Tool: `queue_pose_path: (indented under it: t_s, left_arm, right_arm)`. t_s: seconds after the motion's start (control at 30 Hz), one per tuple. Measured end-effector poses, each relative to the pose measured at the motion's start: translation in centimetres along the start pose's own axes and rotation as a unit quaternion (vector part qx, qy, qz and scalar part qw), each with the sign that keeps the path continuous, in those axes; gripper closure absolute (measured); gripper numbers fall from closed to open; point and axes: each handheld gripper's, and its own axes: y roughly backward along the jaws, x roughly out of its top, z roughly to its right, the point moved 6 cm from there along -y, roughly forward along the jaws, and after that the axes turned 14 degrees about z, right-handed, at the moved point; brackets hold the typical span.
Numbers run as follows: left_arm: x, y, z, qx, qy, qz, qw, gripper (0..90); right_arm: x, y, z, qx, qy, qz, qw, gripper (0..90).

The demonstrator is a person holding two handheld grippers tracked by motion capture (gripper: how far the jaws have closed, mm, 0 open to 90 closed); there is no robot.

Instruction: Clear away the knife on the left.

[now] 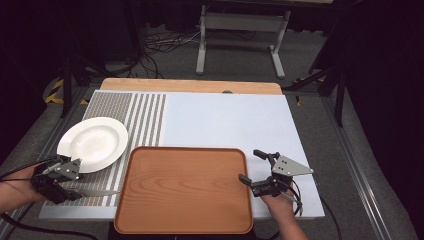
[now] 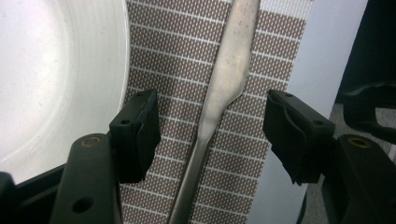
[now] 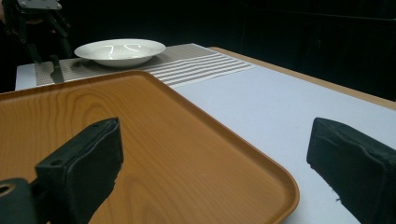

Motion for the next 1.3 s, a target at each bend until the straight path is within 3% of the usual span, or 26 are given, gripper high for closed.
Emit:
queue_pose_path:
  t_s: [0.17, 0.33, 0.43, 0.53, 0.73, 0.87, 1.0, 1.03, 1.3]
  left_arm:
    - [-0.7, -0.1, -0.3, -0.006, -0.013, -0.027, 0.9995, 43.4]
    - [-1.3, -0.3, -0.5, -0.014, -0.043, -0.05, 0.9977, 48.3]
    - [-1.4, -0.3, -0.6, -0.028, -0.057, -0.052, 0.9966, 52.7]
    - [-1.6, -0.3, -0.6, -0.045, -0.075, -0.053, 0.9947, 57.2]
    - [-2.1, -0.4, -0.9, -0.058, -0.097, -0.079, 0.9905, 67.7]
    - [-1.9, -0.5, -1.2, -0.057, -0.107, -0.087, 0.9888, 78.1]
    - [-1.8, -0.5, -1.2, -0.06, -0.12, -0.093, 0.9866, 79.1]
    - [-1.7, -0.6, -1.1, -0.058, -0.132, -0.1, 0.9846, 79.4]
    - [-1.8, -0.6, -1.0, -0.051, -0.135, -0.094, 0.9851, 79.7]
  right_arm:
    - [0.0, 0.0, 0.0, 0.002, 0.0, 0.0, 1.0, 4.1]
    - [-0.1, 0.0, 0.0, 0.003, 0.0, -0.001, 1.0, 4.1]
    - [-0.1, -0.1, 0.0, 0.005, 0.002, -0.004, 1.0, 4.3]
    - [-0.3, -0.2, -0.2, 0.013, 0.005, -0.008, 0.9999, 4.9]
    - [-0.4, -0.5, -0.6, 0.024, 0.014, -0.016, 0.9995, 5.2]
    - [-0.3, -0.3, -0.5, 0.024, 0.008, -0.011, 0.9996, 5.1]
    - [-0.3, -0.3, -0.5, 0.024, 0.008, -0.009, 0.9996, 5.1]
    - [-0.2, -0.3, -0.5, 0.025, 0.007, -0.006, 0.9996, 5.1]
    - [-0.1, -0.2, -0.4, 0.023, 0.004, -0.001, 0.9997, 5.1]
